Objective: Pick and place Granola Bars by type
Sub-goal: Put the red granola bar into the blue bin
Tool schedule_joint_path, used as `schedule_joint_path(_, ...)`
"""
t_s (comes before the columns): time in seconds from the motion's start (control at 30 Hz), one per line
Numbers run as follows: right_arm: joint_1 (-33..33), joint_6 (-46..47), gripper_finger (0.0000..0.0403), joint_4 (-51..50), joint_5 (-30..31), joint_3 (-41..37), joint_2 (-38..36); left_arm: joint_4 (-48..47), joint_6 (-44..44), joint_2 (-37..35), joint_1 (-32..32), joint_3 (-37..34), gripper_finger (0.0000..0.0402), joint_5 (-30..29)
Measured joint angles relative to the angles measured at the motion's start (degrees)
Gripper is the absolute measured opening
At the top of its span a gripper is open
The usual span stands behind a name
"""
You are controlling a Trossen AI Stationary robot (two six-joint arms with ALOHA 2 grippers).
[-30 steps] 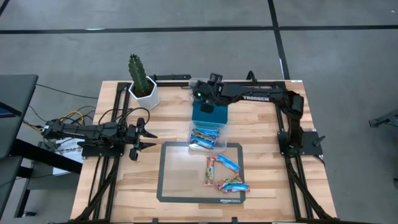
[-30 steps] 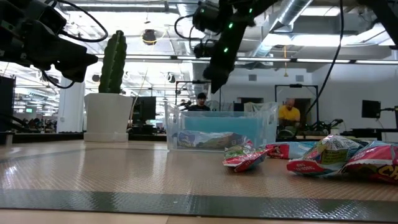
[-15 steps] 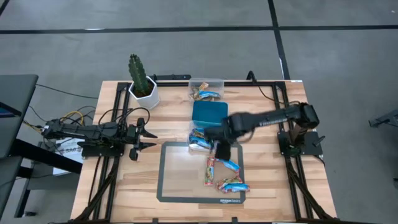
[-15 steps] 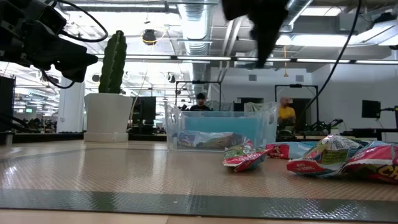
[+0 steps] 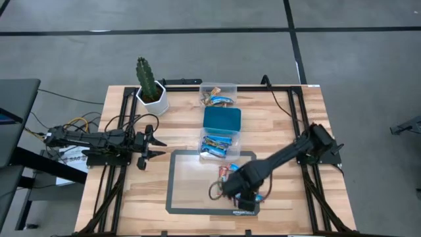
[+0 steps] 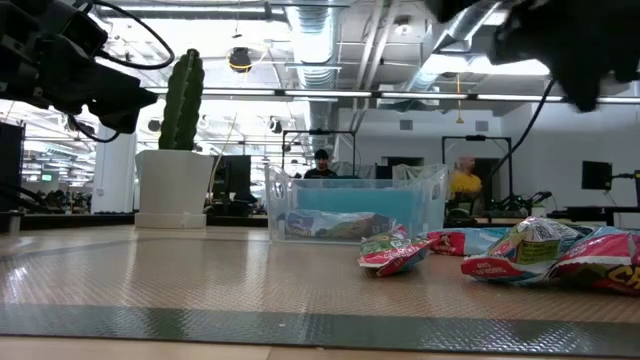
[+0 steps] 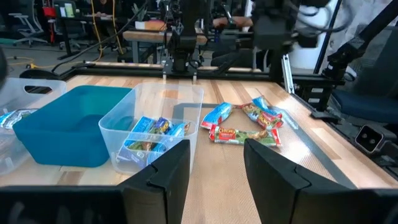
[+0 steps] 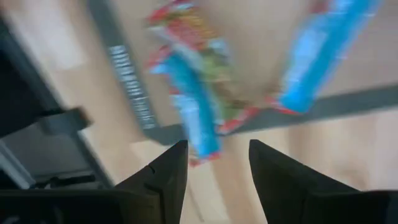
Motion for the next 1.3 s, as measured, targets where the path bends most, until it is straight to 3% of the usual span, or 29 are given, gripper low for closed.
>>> schedule_joint_path(0.17,3.98,-0.02,0.016,4.15,-2.78,0.1,3.73,0.0,0.0,0.53,0.0,-0.02,0.0144,0.0)
schedule_joint_path(0.4,6.97,-0.03,0.0167,7.15,-1.7,0.17,6.54,0.0,0.0,0.85,0.0,0.0,0.0144,0.0)
schedule_joint_path(0.8,6.73,-0.37,0.0164,8.34,3.3,0.12,10.17,0.0,0.0,0.94,0.0,-0.01,0.0144,0.0)
schedule_joint_path(1.3,6.11,-0.15,0.0156,13.34,1.78,-2.96,12.25,0.0,0.0,0.94,0.0,0.0,0.0144,0.0)
